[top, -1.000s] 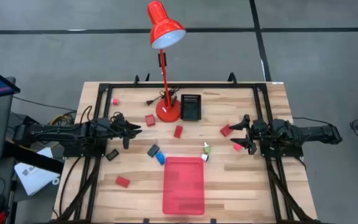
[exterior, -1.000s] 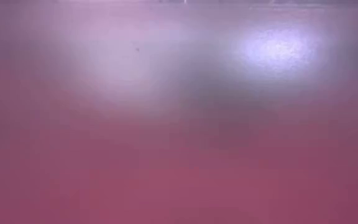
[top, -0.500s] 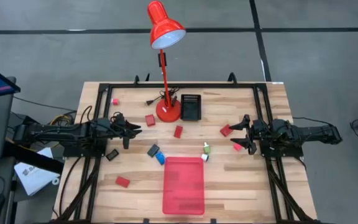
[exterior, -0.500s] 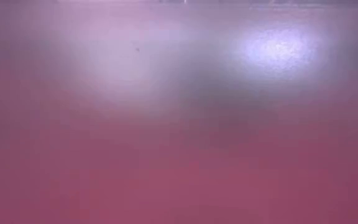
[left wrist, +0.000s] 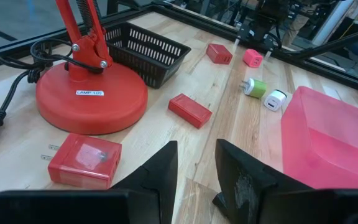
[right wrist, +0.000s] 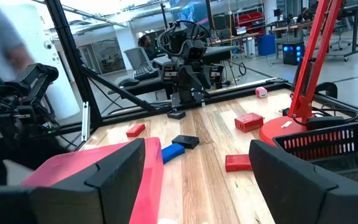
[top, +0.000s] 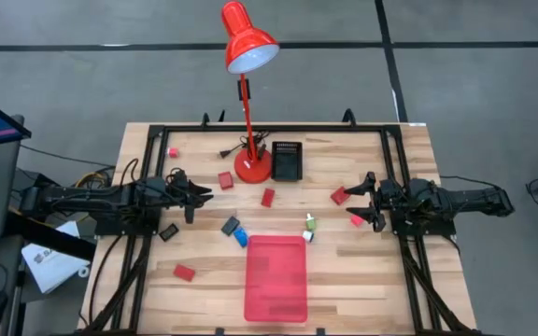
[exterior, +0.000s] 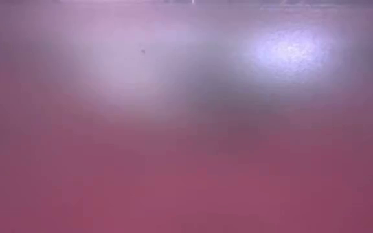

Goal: Pick & Place Office items

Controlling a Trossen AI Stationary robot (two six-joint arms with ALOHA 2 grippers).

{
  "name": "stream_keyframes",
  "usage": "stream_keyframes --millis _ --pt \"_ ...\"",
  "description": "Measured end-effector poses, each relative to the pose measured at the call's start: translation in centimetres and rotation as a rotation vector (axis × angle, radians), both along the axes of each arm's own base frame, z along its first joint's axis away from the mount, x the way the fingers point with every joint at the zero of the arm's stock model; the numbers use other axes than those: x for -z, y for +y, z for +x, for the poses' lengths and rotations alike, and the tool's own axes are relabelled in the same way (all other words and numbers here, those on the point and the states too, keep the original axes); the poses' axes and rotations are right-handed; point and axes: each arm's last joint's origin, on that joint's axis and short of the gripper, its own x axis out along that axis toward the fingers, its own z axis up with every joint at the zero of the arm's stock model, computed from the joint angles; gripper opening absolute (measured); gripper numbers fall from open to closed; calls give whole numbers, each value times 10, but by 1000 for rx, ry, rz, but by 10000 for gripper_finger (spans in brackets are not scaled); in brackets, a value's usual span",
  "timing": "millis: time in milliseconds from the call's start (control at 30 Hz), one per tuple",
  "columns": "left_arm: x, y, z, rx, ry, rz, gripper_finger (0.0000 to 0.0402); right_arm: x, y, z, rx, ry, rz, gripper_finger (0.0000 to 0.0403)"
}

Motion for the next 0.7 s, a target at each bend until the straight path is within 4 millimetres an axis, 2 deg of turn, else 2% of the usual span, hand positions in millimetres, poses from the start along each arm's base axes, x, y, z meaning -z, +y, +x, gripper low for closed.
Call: stream_keyframes --millis 333,500,600,700 --pt "0 0 0 0 -1 1 104 0 0 0 0 0 0 282" --pt "-8 1 3 -14 -73 64 104 0 0 0 0 0 0 282" --pt "-12 1 4 -36 -149 -32 104 0 0 0 0 0 0 282" --pt "-26 1 6 -58 -351 -220 104 0 0 0 0 0 0 282"
